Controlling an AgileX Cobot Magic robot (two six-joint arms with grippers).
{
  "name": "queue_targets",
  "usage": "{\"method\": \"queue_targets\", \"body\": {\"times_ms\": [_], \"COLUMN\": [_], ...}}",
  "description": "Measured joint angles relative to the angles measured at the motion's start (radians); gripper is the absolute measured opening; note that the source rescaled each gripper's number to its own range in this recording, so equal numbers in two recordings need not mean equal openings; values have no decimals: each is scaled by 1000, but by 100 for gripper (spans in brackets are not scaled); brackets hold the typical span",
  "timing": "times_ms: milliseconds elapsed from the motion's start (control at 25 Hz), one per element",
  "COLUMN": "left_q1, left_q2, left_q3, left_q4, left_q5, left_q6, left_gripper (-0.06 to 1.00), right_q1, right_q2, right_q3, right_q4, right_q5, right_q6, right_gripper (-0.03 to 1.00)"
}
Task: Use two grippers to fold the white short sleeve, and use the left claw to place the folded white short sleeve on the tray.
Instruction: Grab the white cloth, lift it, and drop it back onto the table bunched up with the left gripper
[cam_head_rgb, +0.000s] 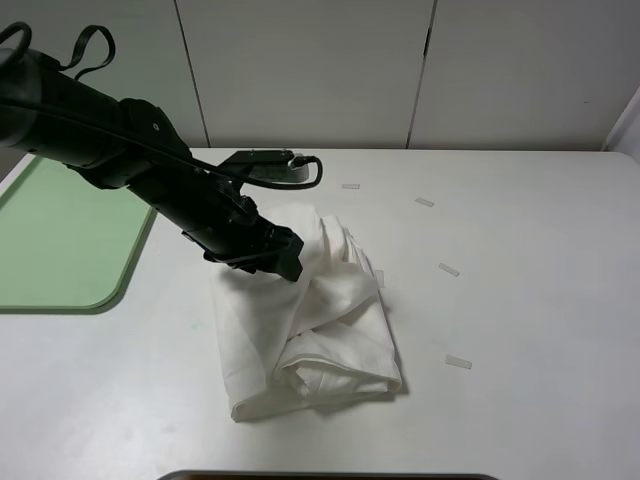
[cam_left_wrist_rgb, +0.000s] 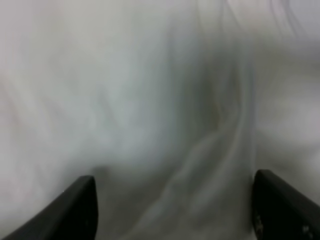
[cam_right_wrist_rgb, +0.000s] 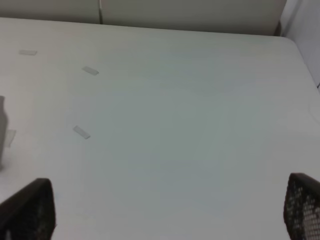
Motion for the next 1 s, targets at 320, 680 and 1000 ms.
{"method": "queue_targets", "body": {"times_ms": [320, 680, 1000], "left_q1": [0, -17, -86], "left_q2": [0, 72, 76], "left_q3": [0, 0, -35], "left_q4": [8, -83, -196], "left_q5": [-33, 57, 142], "left_q6": [2, 100, 181], "left_gripper": [63, 63, 63], "right_q1": [0, 0, 0], "right_q2": [0, 0, 0], "right_q3": [0, 0, 0], "right_q4": [0, 0, 0], "right_q5": [0, 1, 1], "right_q6": [0, 0, 0], "right_gripper": [100, 100, 100]}}
